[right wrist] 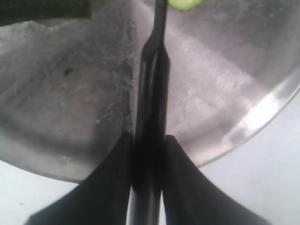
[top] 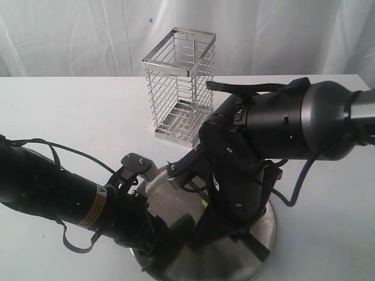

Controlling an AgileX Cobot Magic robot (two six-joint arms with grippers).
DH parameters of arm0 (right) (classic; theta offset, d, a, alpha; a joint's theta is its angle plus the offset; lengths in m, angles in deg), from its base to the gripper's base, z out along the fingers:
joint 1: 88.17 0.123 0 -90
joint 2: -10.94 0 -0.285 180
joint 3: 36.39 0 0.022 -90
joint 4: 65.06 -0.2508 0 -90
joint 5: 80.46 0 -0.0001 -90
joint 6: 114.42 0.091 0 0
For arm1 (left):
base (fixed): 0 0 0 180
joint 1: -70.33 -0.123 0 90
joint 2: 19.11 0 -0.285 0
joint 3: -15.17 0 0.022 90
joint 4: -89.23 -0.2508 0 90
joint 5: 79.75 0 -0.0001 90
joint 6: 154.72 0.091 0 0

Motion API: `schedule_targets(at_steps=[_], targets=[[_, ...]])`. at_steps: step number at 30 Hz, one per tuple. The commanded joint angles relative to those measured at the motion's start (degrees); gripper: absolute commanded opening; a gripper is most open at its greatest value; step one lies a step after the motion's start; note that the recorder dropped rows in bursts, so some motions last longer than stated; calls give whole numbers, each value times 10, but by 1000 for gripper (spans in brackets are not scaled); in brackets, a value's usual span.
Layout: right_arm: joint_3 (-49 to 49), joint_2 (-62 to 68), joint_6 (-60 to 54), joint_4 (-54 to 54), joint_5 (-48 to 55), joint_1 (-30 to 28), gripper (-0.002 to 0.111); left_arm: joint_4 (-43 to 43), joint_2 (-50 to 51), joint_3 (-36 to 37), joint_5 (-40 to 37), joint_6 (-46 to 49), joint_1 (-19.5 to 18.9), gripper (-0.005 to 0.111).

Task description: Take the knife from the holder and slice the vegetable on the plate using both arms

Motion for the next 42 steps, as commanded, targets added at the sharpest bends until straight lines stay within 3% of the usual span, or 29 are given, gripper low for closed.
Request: schedule_targets(at_steps=[1,6,19,28,42], targets=[[-12,-9,6,2,-1,0,0,0,-2,3,1,1,-1,59],[-27,-11,-9,-32,-1,0,0,-7,-18,3,-1,2,-8,59],[-71,-61,-26,-91,-12,1,0,-70,-91,3,-8,-34,-93,59],[-90,-61,-70,-159,-36,1,0,-68,-91,3,-7,-35,-92,59],[-90,-32,-69,-159,-50,1,0,-24,-91,3,1,-20,-92,59]])
